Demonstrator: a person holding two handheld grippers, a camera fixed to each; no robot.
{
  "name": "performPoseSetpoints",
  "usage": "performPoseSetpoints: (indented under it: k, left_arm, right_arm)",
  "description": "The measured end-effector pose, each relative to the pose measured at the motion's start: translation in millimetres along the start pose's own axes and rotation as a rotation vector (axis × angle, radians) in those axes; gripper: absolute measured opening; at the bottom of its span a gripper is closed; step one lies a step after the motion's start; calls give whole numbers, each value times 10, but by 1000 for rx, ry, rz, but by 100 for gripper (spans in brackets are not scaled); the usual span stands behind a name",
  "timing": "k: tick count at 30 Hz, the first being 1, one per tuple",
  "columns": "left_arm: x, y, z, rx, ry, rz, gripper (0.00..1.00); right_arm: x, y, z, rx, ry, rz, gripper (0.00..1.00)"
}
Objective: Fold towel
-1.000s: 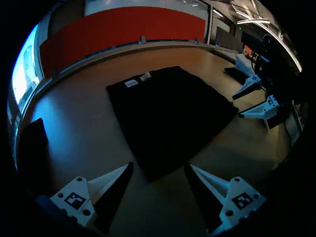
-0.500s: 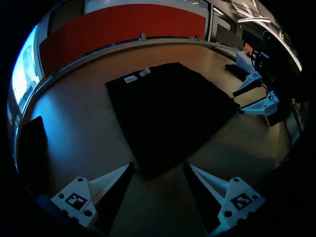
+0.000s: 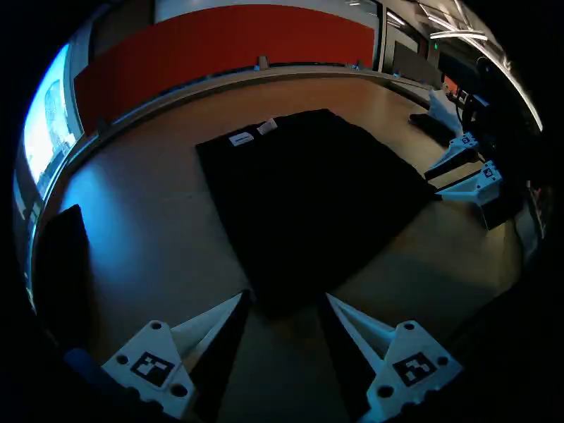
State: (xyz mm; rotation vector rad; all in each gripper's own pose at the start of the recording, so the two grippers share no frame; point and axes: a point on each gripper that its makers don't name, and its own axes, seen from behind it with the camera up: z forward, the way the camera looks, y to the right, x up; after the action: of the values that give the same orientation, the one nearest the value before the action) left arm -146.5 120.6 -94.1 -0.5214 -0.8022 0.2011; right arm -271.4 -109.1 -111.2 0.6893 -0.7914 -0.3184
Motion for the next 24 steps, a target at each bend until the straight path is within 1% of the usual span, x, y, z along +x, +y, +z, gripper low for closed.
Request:
performPoseSetpoints:
  k: [2,9,11,13,17,24]
  left_arm:
    - [0,15,-2,-1,-1,2,61]
    - [3,66,-12,2,-6,1,47]
    - [3,62,-12,9,-10,-6,39]
    - [4,53,-9,16,-13,-12,28]
    - [11,31,-2,31,-18,-18,15]
    - [12,34,-3,34,-33,-25,12]
  right_arm:
    - [1,-20,4,5,0,-6,44]
    - [12,-49,16,11,-2,-8,24]
    - [11,-50,16,12,-6,-3,19]
    - [12,-54,15,14,-10,0,17]
    - [40,-81,11,24,-7,2,16]
    - [121,-93,-10,13,12,-7,14]
